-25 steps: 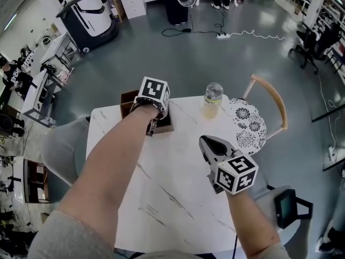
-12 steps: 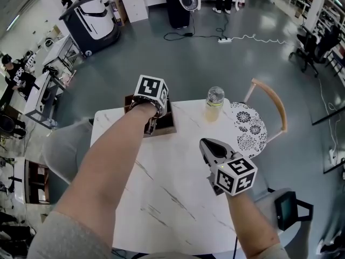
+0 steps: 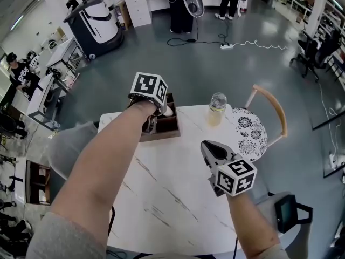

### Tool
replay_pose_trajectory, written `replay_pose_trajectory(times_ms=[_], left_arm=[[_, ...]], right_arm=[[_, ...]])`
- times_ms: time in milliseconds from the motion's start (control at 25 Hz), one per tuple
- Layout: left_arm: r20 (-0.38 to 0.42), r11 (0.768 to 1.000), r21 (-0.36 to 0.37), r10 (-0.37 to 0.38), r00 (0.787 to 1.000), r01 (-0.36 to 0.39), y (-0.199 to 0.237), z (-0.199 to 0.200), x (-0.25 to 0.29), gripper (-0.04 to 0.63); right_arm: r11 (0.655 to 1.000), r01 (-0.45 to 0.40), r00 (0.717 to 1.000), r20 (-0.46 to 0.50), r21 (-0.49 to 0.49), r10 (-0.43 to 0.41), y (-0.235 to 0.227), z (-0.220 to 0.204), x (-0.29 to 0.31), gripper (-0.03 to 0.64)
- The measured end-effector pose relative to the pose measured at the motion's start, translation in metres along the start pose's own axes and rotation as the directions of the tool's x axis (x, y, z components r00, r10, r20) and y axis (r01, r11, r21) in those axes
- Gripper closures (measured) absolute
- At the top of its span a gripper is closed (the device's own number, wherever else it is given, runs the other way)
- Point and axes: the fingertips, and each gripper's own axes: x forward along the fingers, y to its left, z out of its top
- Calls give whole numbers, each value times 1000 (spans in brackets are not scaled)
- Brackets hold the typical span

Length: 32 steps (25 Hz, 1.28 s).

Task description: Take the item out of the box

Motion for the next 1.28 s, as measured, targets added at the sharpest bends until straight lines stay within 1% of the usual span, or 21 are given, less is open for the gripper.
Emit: replay_pose_trajectory(times_ms=[280, 560, 720, 1000, 1120, 1280], left_arm=[[62, 998, -6, -65, 996, 65, -8, 17, -43, 591], [130, 993, 2, -118, 984, 118, -25, 34, -100, 591], [183, 988, 0, -150, 972, 153, -38, 46, -138, 591], [256, 984, -14, -166, 952, 176, -70, 48, -205, 592], [306, 984, -19, -165, 938, 180, -79, 49, -238, 591], [367, 981, -11, -178, 913, 195, -89, 45, -286, 591]], right_arm=[[1000, -4, 1000, 0, -25, 4, 11, 16, -3, 608], [998, -15, 1000, 14, -63, 16, 20, 45, -18, 607], [995, -39, 999, 28, -88, 41, 25, 67, -29, 607], [985, -104, 993, 41, -137, 110, 41, 108, -58, 609], [975, -145, 987, 48, -169, 155, 55, 125, -65, 609], [960, -189, 978, 47, -209, 203, 79, 140, -74, 609]])
